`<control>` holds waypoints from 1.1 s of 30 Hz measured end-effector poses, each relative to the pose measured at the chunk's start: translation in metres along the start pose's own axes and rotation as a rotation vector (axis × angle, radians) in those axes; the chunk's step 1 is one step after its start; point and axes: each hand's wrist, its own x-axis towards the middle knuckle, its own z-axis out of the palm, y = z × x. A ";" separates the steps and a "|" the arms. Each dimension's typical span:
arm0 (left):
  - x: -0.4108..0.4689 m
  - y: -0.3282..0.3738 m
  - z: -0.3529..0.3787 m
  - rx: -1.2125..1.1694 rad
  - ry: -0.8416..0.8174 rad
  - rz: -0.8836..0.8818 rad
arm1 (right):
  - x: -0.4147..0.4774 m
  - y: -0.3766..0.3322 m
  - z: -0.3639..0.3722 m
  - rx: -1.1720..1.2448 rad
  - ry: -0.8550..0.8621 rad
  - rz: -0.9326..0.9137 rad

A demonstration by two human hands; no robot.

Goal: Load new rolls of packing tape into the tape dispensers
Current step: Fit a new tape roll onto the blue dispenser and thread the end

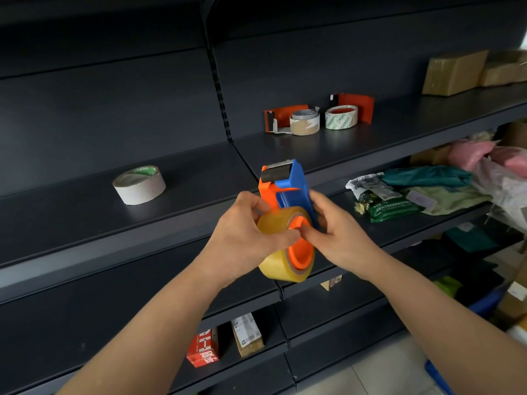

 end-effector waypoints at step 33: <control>0.009 0.001 -0.019 0.390 0.360 0.457 | -0.011 -0.003 0.014 0.118 -0.055 0.001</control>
